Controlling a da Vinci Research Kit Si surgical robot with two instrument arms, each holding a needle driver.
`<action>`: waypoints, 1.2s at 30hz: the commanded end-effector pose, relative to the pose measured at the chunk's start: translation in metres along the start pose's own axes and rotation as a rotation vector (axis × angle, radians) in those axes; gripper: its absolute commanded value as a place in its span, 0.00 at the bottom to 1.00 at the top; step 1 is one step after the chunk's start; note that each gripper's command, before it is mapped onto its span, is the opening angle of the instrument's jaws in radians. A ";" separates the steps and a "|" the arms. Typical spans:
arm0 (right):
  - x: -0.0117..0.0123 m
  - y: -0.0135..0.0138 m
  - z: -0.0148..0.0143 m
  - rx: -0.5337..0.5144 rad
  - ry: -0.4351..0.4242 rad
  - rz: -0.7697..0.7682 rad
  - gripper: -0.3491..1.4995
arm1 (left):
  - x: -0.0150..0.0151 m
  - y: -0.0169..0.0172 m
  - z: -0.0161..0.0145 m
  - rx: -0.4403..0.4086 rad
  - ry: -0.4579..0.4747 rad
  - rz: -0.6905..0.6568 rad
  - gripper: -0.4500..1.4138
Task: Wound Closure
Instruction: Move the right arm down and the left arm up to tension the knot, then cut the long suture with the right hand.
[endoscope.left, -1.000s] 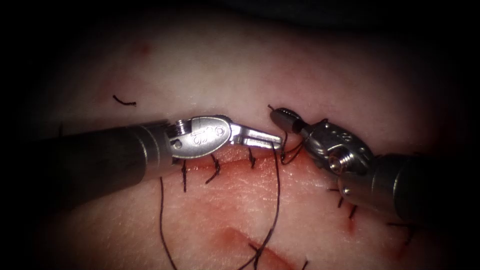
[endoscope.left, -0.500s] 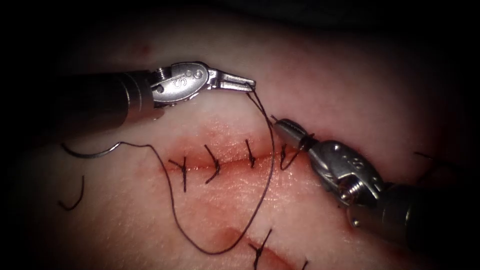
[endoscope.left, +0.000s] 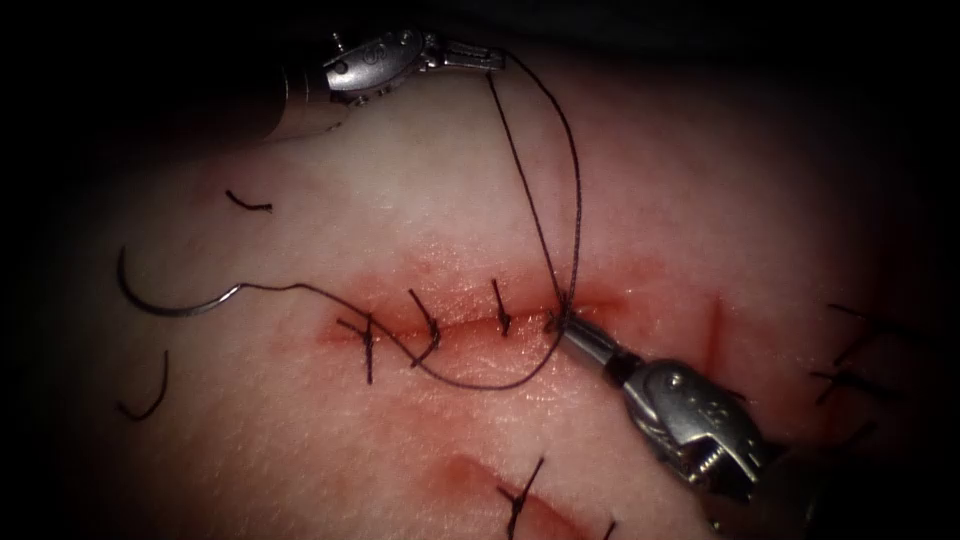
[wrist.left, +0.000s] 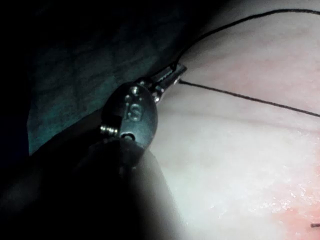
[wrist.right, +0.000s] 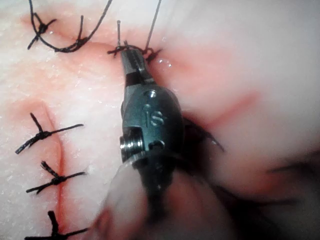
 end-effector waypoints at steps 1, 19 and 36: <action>-0.0011 -0.0002 0.0001 0.001 0.001 -0.001 0.00 | -0.0003 -0.0018 0.0005 0.001 0.002 -0.005 0.00; -0.0026 -0.0015 -0.0020 0.022 0.005 -0.015 0.00 | -0.0006 -0.0102 -0.0007 0.126 0.033 -0.052 0.00; -0.0059 -0.0026 -0.0028 0.071 -0.076 -0.055 0.00 | -0.0011 -0.0124 -0.0014 0.189 0.062 -0.056 0.00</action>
